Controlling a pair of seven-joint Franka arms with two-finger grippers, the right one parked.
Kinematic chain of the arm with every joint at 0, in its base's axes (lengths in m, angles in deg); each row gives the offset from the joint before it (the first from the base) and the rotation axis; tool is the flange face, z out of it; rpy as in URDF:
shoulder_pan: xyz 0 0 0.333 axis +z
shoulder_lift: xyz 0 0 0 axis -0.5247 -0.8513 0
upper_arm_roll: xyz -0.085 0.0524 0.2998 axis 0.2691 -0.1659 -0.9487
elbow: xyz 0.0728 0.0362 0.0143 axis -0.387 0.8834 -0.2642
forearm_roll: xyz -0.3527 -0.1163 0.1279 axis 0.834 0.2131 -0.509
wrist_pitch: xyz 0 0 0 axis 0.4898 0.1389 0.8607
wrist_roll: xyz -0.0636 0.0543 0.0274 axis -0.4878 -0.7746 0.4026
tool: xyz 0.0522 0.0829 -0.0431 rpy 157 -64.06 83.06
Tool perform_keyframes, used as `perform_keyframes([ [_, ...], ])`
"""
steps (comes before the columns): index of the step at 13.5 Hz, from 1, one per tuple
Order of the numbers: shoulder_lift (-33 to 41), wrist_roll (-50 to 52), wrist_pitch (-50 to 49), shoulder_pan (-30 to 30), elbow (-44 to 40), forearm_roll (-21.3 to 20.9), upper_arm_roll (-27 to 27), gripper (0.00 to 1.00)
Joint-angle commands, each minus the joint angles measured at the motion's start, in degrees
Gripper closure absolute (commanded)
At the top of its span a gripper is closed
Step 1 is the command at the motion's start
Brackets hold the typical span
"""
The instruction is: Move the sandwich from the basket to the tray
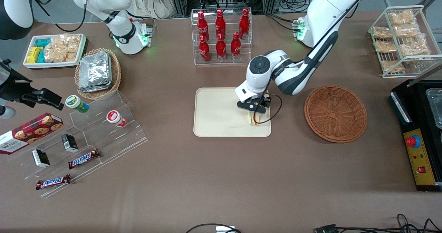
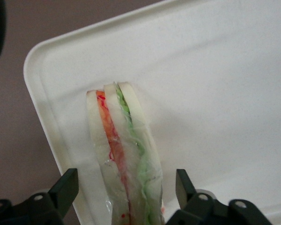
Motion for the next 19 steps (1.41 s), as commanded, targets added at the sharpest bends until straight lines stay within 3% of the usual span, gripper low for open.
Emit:
perform_keyframes([
  [1, 1.32, 4.8, -6.53, 0.09, -5.21, 0.65, 0.11, 0.0],
  [4, 1.85, 5.7, -17.59, 1.23, -13.91, 4.69, 0.02, 0.0],
  [7, 2.11, 5.61, -25.71, 3.94, -20.86, 4.97, -0.15, 0.0],
  [13, 7.12, 3.34, -26.33, 12.92, -22.28, 8.21, 0.2, 0.0],
  [19, 14.15, -13.61, -36.7, 20.46, -22.73, 15.5, -0.24, 0.0],
])
